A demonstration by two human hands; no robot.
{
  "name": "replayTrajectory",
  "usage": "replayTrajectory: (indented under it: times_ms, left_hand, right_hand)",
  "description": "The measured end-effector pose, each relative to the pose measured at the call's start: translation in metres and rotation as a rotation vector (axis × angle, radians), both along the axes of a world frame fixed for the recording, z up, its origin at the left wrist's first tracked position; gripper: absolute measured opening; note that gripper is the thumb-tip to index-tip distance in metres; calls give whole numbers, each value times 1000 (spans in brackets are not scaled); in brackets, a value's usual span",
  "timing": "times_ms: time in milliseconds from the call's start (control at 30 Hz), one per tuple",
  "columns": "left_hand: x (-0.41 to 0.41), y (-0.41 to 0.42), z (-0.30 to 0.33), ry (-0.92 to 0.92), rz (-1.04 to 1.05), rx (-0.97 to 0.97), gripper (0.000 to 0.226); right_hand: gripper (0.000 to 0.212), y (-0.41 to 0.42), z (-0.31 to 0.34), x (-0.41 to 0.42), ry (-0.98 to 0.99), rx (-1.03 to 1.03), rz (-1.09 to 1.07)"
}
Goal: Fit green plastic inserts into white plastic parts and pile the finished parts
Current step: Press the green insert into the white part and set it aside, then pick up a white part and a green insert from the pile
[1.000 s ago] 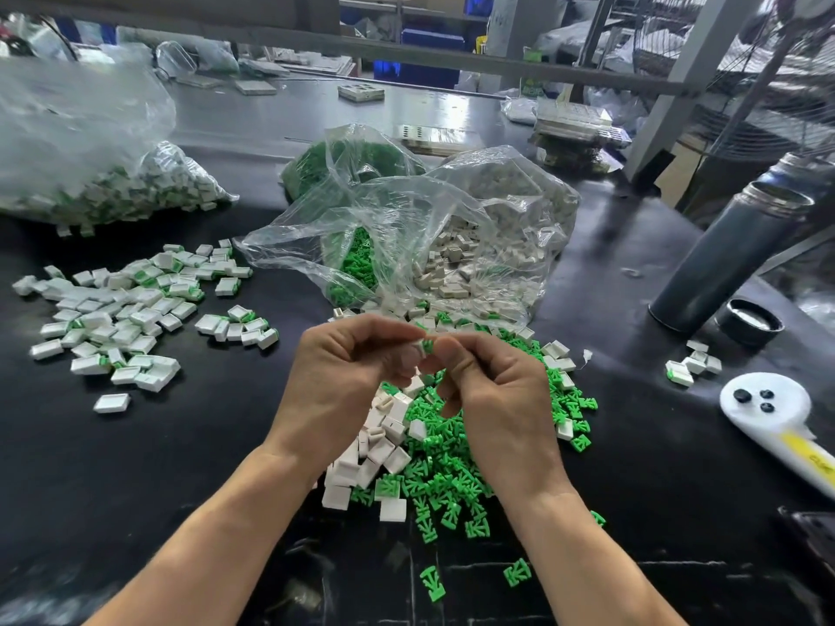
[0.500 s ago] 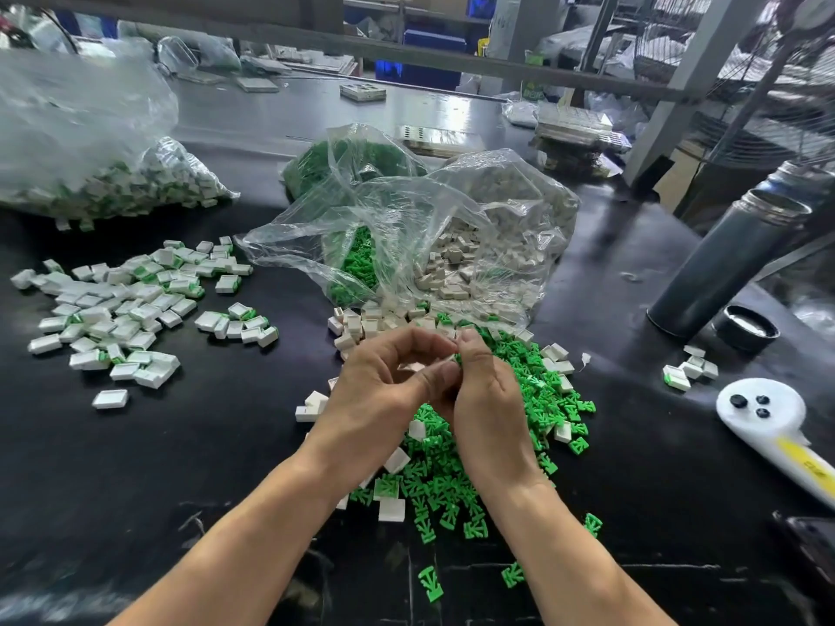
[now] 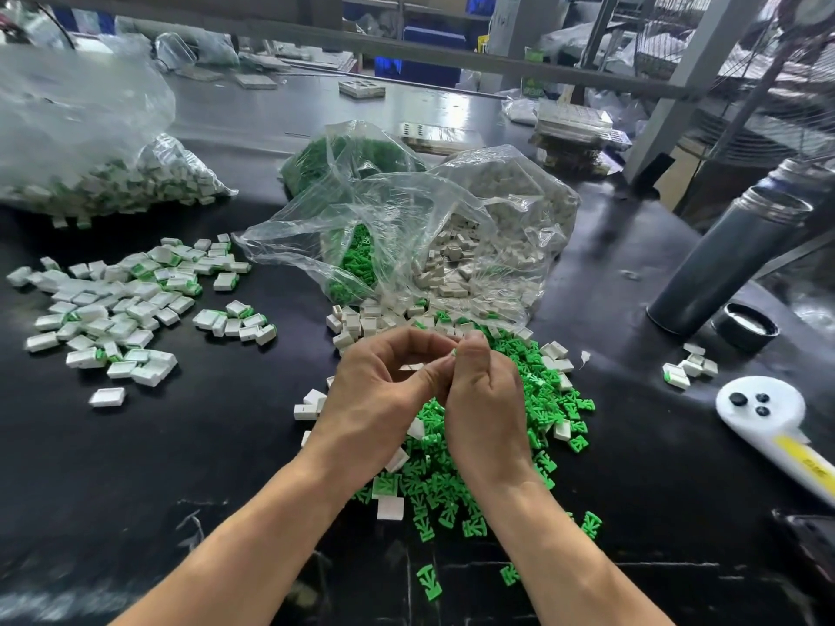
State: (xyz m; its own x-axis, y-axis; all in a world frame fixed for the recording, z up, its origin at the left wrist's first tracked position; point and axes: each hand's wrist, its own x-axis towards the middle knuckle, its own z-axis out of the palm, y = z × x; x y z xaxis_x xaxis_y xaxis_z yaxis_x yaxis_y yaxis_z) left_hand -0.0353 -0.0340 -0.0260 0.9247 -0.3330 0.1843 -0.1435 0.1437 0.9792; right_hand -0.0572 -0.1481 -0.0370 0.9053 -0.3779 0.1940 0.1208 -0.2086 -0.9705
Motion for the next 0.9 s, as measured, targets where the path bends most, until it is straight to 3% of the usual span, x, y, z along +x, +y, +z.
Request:
replayTrajectory:
  times_ms: [133, 267, 500, 633, 900]
  left_hand:
    - [0, 1, 1, -12, 1, 2, 10]
    - [5, 6, 1, -6, 59, -27, 9]
    - [11, 13, -2, -57, 107, 4, 11]
    - [9, 12, -3, -62, 119, 55, 23]
    - [10, 19, -2, -301, 222, 395, 17]
  right_hand:
    - [55, 1, 0, 0, -10, 8, 7]
    - [64, -6, 2, -2, -4, 3, -27]
    - [20, -15, 6, -5, -130, -123, 36]
    - [15, -15, 4, -4, -104, -168, 10]
    - [17, -17, 1, -3, -51, -165, -25]
